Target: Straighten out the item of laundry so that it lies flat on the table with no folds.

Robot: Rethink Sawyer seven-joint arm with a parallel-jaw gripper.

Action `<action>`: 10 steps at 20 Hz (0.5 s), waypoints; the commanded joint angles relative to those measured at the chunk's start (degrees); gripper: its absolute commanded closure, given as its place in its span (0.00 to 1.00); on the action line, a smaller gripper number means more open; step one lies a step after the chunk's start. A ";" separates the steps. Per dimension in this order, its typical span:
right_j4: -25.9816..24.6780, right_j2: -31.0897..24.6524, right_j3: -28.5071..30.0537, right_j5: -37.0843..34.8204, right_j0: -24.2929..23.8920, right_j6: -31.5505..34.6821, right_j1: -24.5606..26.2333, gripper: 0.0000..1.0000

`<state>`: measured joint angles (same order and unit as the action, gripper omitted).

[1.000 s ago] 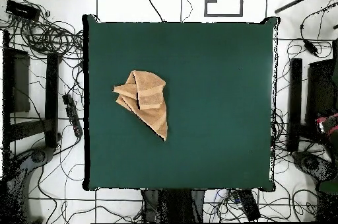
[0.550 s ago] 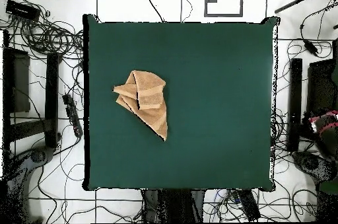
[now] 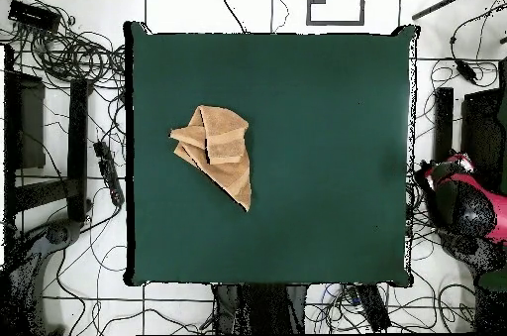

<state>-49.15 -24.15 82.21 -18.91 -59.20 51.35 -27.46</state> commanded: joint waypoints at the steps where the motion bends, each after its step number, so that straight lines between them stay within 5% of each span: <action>1: 3.84 8.34 9.73 6.48 10.15 24.17 0.30 0.00; 10: 10.20 16.28 11.97 13.75 18.63 29.84 1.95 0.00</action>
<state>-43.44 -13.50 87.30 -9.60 -46.87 59.89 -28.51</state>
